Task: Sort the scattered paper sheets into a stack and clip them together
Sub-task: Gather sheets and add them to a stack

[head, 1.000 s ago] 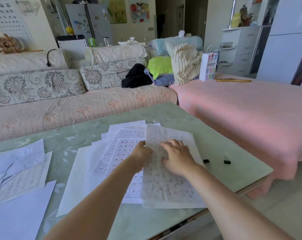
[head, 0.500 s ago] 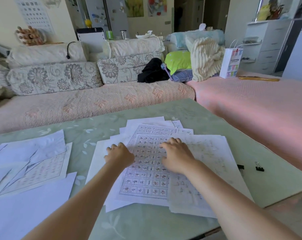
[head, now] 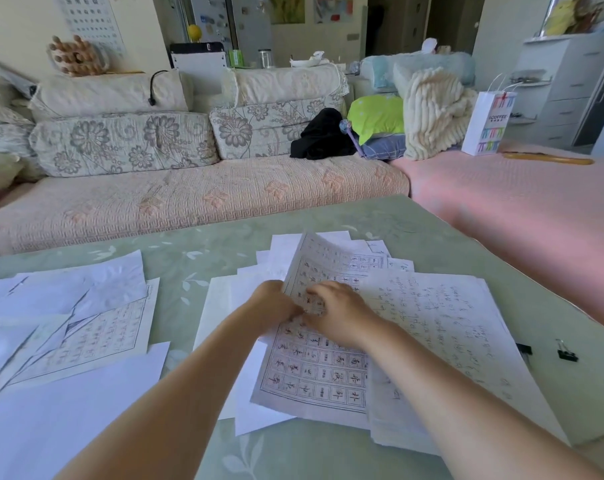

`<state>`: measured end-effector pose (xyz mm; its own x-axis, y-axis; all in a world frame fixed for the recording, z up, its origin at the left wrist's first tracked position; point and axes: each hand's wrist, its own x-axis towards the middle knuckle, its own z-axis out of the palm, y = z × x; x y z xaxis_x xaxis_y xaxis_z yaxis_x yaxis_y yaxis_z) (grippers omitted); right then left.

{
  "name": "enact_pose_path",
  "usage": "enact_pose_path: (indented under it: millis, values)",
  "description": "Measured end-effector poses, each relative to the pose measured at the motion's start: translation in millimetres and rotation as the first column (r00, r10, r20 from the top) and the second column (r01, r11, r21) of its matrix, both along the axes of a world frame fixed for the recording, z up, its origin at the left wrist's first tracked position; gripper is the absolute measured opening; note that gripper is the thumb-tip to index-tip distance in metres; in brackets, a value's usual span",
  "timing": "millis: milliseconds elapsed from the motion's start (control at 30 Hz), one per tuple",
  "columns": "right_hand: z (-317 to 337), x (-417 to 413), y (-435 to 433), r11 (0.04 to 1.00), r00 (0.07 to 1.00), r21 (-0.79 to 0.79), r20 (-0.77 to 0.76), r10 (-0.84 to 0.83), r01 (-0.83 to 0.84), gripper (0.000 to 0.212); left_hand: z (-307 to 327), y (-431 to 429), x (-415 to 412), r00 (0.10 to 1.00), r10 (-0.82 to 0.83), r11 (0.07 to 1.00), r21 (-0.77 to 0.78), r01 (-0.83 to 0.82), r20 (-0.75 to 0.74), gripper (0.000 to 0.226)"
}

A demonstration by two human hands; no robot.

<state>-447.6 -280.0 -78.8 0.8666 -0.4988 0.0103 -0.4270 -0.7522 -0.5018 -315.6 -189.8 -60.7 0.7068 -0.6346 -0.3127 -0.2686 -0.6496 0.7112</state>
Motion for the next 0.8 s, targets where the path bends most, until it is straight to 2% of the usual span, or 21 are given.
enact_pose_path:
  millis: [133, 200, 267, 333, 400, 467, 533, 600, 633, 667, 700, 733, 800]
  values:
    - [4, -1, 1, 0.996, 0.996, 0.016, -0.007, -0.084, 0.084, 0.068, -3, 30, 20, 0.980, 0.138, 0.978, -0.176, -0.112, 0.144, 0.021]
    - [5, 0, 2, 0.990, 0.991, 0.053, -0.019, -0.133, 0.134, 0.075, -1, 53, 32, 0.969, 0.242, 0.918, -0.334, -0.214, 0.044, 0.021]
    - [8, 4, 6, 0.974, 0.981, 0.132, 0.032, -0.190, 0.184, 0.083, 4, 77, 40, 0.953, 0.289, 0.843, -0.445, -0.300, -0.094, 0.018]
    - [15, 10, 10, 0.910, 0.947, 0.343, 0.133, -0.291, 0.231, 0.091, 4, 96, 43, 0.950, 0.267, 0.821, -0.479, -0.311, -0.161, 0.013]
    - [20, 18, 12, 0.762, 0.888, 0.605, 0.188, -0.419, 0.231, 0.093, 4, 108, 44, 0.953, 0.250, 0.819, -0.487, -0.304, -0.173, 0.015]
    - [19, 26, 10, 0.654, 0.873, 0.729, 0.168, -0.458, 0.203, 0.079, 3, 111, 41, 0.949, 0.250, 0.806, -0.501, -0.315, -0.194, 0.015]
    - [17, 31, 9, 0.660, 0.886, 0.716, 0.126, -0.446, 0.230, 0.058, 3, 107, 38, 0.949, 0.248, 0.817, -0.485, -0.313, -0.194, 0.011]
    - [13, 31, 7, 0.687, 0.871, 0.664, 0.109, -0.480, 0.295, 0.052, -1, 99, 37, 0.962, 0.246, 0.872, -0.408, -0.272, -0.117, 0.019]
    - [13, 30, 5, 0.690, 0.855, 0.646, 0.108, -0.507, 0.327, 0.050, -4, 96, 40, 0.976, 0.218, 0.930, -0.305, -0.204, 0.012, 0.026]
    - [13, 27, 2, 0.700, 0.842, 0.619, 0.114, -0.527, 0.355, 0.046, -7, 96, 43, 0.971, 0.149, 0.983, -0.134, -0.125, 0.186, 0.032]
    - [14, 23, -1, 0.715, 0.836, 0.588, 0.116, -0.537, 0.378, 0.041, -9, 99, 45, 0.937, 0.049, 0.995, 0.064, -0.075, 0.346, 0.036]
    - [14, 19, -5, 0.736, 0.844, 0.559, 0.111, -0.524, 0.383, 0.038, -11, 103, 47, 0.895, -0.043, 0.972, 0.224, -0.064, 0.444, 0.043]
    - [11, 15, -9, 0.779, 0.885, 0.508, 0.067, -0.461, 0.367, 0.036, -11, 117, 52, 0.867, -0.120, 0.914, 0.395, -0.094, 0.483, 0.064]
